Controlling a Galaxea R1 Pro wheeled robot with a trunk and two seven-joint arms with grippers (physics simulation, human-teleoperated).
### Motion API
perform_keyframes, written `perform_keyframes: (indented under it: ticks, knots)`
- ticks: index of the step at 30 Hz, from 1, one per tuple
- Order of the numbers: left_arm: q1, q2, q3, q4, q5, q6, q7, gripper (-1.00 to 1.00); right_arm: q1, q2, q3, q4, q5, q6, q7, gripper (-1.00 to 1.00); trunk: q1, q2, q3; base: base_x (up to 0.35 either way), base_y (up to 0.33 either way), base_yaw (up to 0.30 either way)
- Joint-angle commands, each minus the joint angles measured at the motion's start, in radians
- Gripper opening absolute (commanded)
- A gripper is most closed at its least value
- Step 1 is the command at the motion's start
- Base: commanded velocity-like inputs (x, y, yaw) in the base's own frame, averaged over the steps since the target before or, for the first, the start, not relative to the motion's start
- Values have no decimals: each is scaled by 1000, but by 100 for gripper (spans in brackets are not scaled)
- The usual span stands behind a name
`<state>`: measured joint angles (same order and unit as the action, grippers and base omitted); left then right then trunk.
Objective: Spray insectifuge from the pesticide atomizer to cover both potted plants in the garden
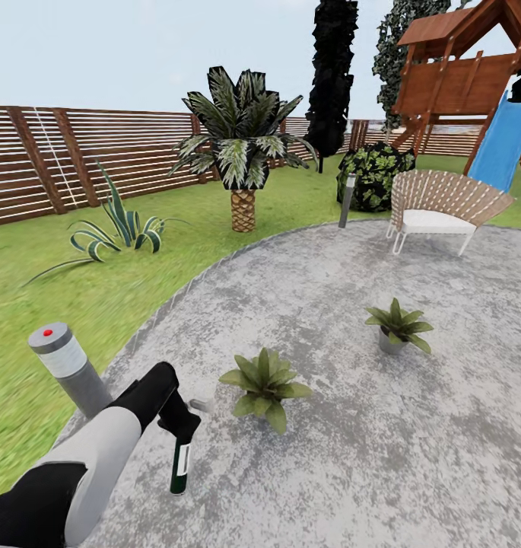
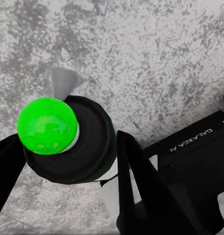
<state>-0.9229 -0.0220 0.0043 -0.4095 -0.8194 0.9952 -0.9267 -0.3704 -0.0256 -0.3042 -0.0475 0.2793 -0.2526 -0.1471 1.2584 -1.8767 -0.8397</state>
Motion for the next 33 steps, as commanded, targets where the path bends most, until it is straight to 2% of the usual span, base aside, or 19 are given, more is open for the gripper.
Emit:
perform_keyframes:
  ticks: [1, 9, 18, 25, 33]
  knots:
    - [0, 0, -3, -3, -8, 3, -9, -100, -1, 0, -7, 1, 11, -4, -3, 100, 0, 0, -1, 312, 60, 0]
    - [0, -3, -4, 9, -4, 2, -9, -100, -1, 0, -11, -3, 5, -5, -7, 100, 0, 0, -1, 308, -9, 0]
    - [65, -1, -7, -6, -10, -3, -8, -100, -1, 1, -10, 0, 4, -5, -8, 100, 0, 0, -12, 31, -16, 0]
    - [68, -1, -7, -6, -6, -3, -8, -100, -1, 1, -10, 0, 4, -5, -8, 100, 0, 0, -19, 30, -17, 0]
    - [68, -1, -6, -6, -6, -3, -8, -100, -1, 0, -10, 0, 4, -5, -8, 100, 0, 0, -19, 151, -164, 0]
